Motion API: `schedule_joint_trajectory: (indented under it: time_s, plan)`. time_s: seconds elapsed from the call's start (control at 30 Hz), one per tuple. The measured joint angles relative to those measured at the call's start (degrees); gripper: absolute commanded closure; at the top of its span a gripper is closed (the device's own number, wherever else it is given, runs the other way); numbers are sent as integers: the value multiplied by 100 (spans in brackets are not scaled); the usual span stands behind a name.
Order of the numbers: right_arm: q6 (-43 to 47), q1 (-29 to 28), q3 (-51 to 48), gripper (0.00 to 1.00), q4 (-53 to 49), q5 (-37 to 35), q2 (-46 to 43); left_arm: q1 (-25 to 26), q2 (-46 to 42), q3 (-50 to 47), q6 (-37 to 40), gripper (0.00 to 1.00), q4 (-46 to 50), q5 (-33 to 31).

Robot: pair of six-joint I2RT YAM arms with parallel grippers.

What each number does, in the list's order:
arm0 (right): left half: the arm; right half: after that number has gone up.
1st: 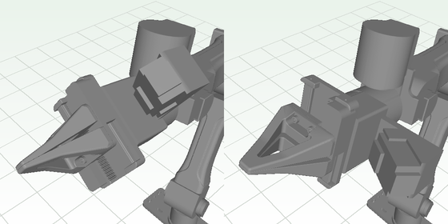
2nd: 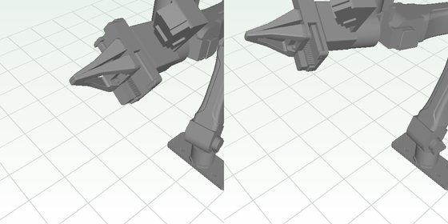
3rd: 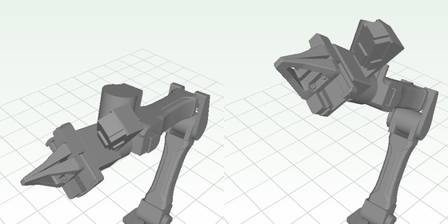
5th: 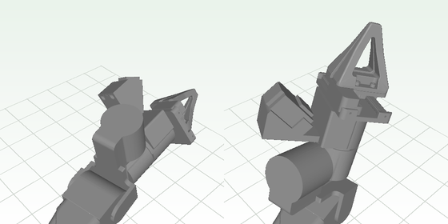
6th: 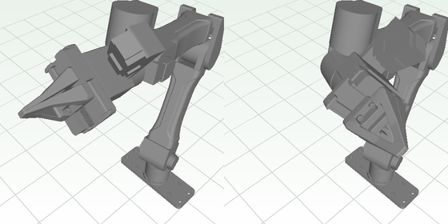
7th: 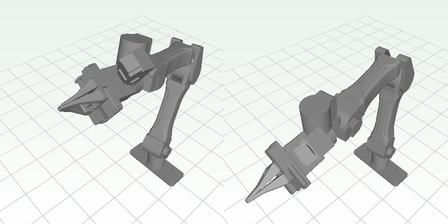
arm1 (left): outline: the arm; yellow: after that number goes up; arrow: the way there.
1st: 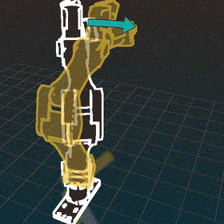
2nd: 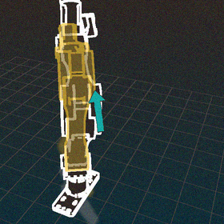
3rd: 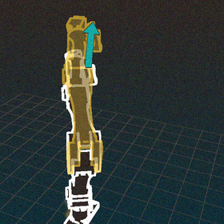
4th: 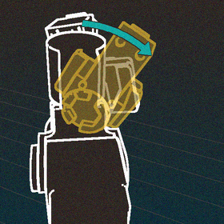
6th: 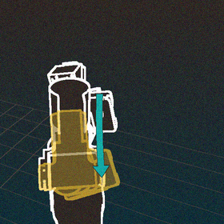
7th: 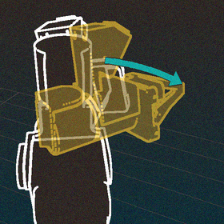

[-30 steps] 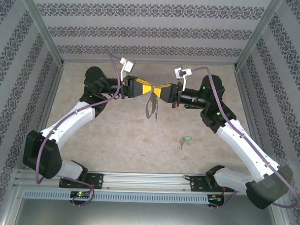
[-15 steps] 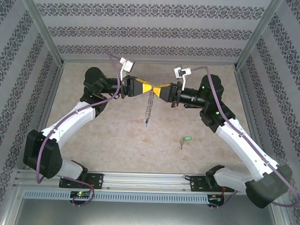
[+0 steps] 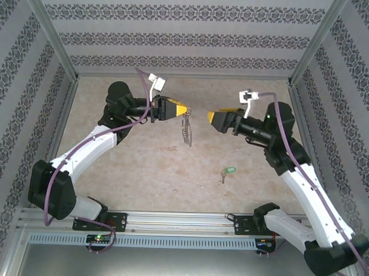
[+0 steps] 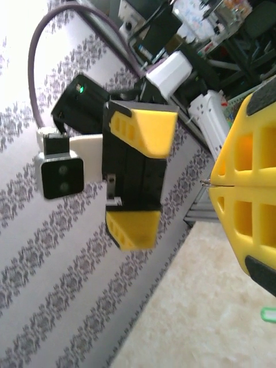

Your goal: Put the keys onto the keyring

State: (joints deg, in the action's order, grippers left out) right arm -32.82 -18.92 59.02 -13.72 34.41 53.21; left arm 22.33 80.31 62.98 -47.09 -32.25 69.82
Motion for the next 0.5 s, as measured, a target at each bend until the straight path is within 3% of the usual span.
schedule_joint_trajectory:
  time_s: [0.1, 0.23, 0.5]
  plan:
    - [149, 289, 92, 24, -1207, -570, -22, -107, -138, -87, 516, 100, 737, -186]
    - [136, 337, 157, 28, -2581, -1058, 645, -184, -409, -264, 1204, 100, 1674, -505]
    - [114, -46, -111, 24, -3526, -1672, 1668, -184, -968, -673, 1971, 100, 2693, -1003]
